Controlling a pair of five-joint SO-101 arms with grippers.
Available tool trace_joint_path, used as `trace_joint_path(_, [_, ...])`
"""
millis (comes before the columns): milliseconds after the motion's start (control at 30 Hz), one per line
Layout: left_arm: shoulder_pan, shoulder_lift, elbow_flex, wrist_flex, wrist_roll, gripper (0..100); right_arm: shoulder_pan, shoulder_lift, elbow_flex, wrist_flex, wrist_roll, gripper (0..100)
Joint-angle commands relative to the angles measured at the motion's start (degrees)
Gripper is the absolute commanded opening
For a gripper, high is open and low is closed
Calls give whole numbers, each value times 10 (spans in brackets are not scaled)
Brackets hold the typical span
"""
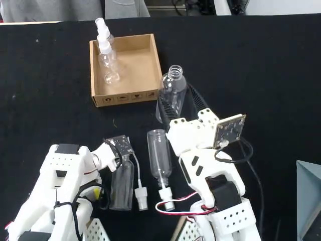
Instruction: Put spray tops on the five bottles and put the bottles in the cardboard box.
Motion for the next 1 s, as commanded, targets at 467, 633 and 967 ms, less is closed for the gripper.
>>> trace_joint_path(467, [5,1,0,-18,55,141,14,-15,-7,-15,6,57])
trace_joint_path(633, [5,1,0,-18,57,59,14,-15,-7,-15,6,57])
trace_joint_path(967, [5,-3,4,-14,58,29,14,-15,-7,-15,6,57])
